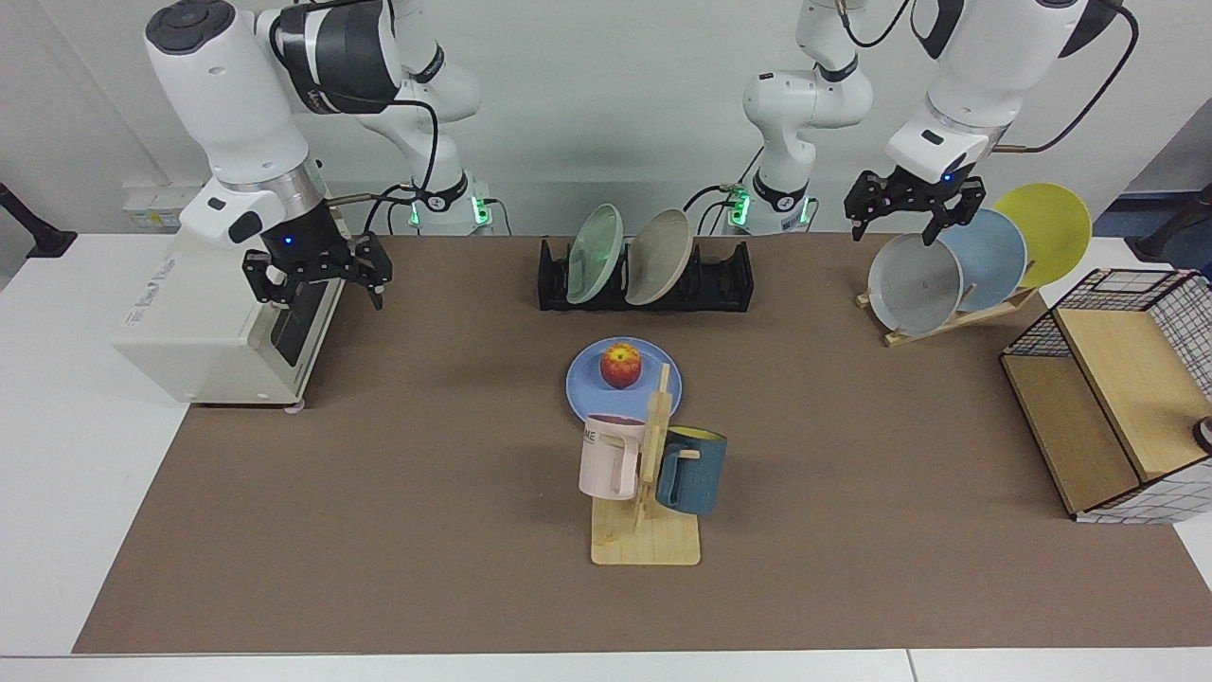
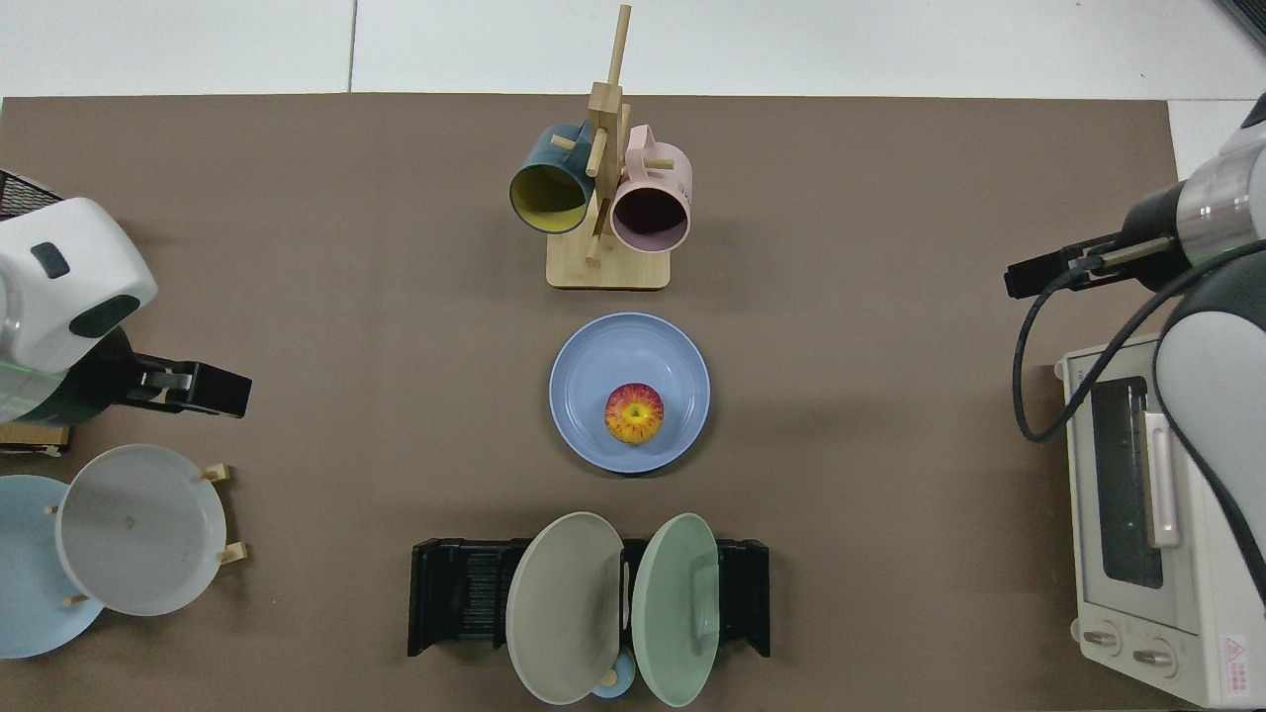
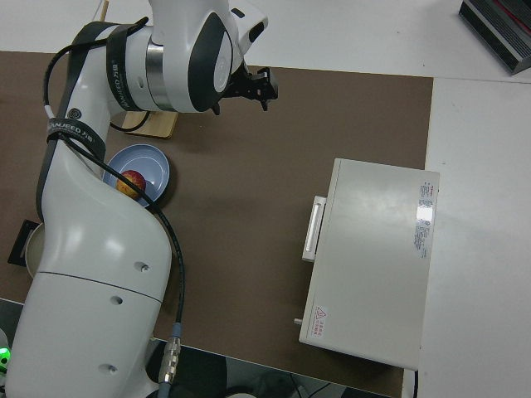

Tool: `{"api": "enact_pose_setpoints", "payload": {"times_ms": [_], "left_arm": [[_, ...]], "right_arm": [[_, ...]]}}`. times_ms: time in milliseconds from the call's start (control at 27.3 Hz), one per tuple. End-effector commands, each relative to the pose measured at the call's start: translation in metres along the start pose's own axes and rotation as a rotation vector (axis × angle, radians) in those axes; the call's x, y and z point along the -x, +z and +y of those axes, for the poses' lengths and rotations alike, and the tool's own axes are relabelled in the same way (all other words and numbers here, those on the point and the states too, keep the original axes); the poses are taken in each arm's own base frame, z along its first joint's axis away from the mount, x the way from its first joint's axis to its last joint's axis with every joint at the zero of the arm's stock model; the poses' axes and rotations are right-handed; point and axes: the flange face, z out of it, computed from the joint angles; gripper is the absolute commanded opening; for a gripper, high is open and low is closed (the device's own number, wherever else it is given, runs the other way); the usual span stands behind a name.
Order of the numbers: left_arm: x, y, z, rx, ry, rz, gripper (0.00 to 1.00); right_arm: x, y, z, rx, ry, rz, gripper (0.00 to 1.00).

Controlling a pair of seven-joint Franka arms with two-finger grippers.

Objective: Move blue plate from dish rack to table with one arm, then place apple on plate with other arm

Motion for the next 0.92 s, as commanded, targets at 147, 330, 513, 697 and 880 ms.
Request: {"api": "enact_pose_setpoints", "payload": {"times_ms": [147,330,513,697,880], "left_arm": [[0.002,-0.0052,-0.0066,-0.01,-0.009,-0.001,1.0],[0.0022,-0.0051,-0.0098,-0.009,-0.015,-0.002,1.0],[0.0021,-0.0051,-0.009,-0.01,-0.014,-0.002,1.0],[0.0022,-0.0051,-0.0098,-0.009,-0.015,-0.002,1.0],[0.0022,-0.0051,-0.0098,-0.009,-0.015,-0.002,1.0]], "right_arm": [[0.008,0.0104,-0.0025,0.005,0.048,-0.023,1.0],[0.0089,0.0103,-0.0007,0.005,0.05,-0.025,1.0],[0.0095,0.0109,-0.0015,0.006,0.046,-0.027,1.0],[0.0087,0.011,-0.0069,0.005,0.04,-0.027,1.0],[0.0088,0.011,-0.0061,0.004,0.047,-0.026,1.0]]}}
